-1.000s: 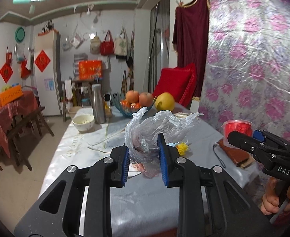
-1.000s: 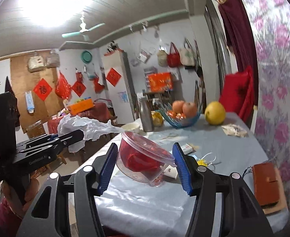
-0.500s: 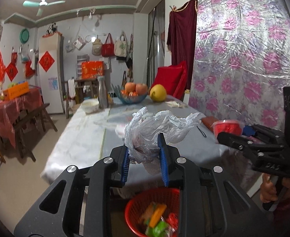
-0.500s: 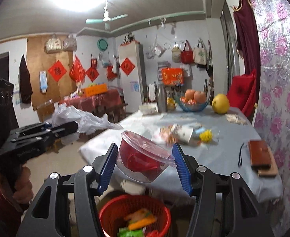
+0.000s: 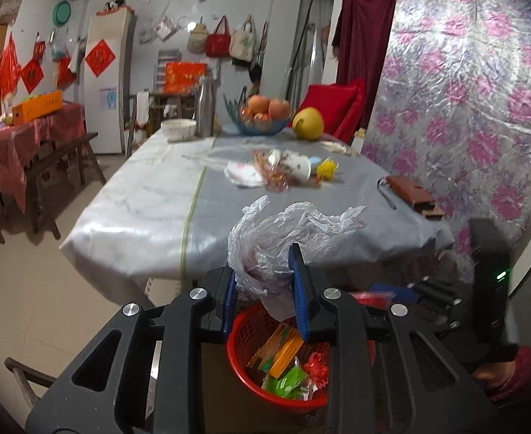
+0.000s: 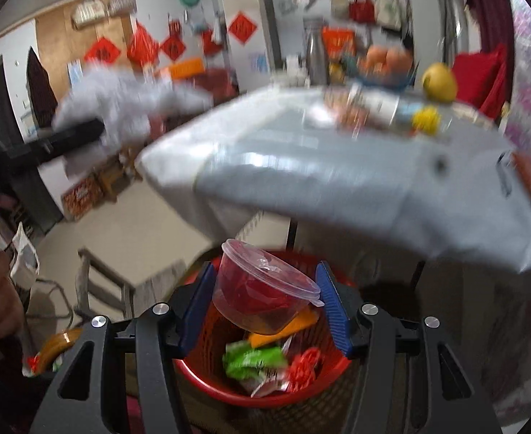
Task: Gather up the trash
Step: 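Carry the plastic bag and tub over the wastebasket and open both tools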
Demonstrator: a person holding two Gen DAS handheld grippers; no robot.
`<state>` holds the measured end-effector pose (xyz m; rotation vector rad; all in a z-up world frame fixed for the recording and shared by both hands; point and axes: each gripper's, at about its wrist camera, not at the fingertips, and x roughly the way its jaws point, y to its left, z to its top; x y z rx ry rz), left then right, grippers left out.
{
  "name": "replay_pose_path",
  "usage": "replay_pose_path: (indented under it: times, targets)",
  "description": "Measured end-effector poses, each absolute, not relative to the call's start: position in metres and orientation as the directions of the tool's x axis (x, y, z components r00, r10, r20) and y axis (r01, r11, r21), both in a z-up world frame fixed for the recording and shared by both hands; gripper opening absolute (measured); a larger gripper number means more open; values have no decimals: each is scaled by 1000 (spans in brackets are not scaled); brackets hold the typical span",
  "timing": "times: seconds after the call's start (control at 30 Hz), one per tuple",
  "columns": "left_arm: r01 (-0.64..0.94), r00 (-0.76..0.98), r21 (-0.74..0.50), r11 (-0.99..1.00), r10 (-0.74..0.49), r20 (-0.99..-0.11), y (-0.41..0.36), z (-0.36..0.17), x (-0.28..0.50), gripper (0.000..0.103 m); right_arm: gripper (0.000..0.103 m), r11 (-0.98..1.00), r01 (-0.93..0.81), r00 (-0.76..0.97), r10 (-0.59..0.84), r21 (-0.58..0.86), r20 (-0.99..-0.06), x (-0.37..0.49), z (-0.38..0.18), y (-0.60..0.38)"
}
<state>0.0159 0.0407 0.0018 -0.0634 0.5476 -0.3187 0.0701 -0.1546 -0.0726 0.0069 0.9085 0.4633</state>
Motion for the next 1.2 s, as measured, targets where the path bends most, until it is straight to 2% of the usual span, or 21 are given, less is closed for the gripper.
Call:
replay_pose_path:
  times: [0.07, 0.17, 0.53, 0.8, 0.87, 0.93, 1.0, 1.2]
  targets:
    - [274, 792, -158, 949, -316, -523, 43, -7, 20, 28, 59, 896, -379, 459, 398, 230, -794, 73, -92, -150]
    - [268, 775, -172, 948, -318, -546, 46, -17, 22, 28, 59, 894, -366, 445, 412, 258, -795, 76, -97, -154]
    - [306, 752, -164, 938, -343, -563, 31, -19, 18, 29, 67, 929, -293, 634, 365, 226, -682, 72, -33, -201]
    - [353, 668, -159, 922, -368, -647, 2, -49, 29, 30, 67, 938, -254, 675, 348, 238, -651, 71, -20, -223]
    - [359, 615, -173, 917, -372, -695, -6, -65, 37, 40, 67, 937, -251, 672, 349, 242, -654, 72, -23, -223]
    - [351, 582, -176, 920, -362, -729, -12, -77, 41, 61, 67, 937, -251, 668, 350, 243, -657, 71, -24, -224]
    - [346, 558, -181, 921, -357, -749, -16, -87, 42, 70, 67, 936, -255, 663, 353, 245, -660, 71, -27, -222]
    - [335, 630, -117, 935, -314, -710, -12, -73, 28, 87, 67, 933, -271, 662, 360, 238, -657, 69, -26, -217]
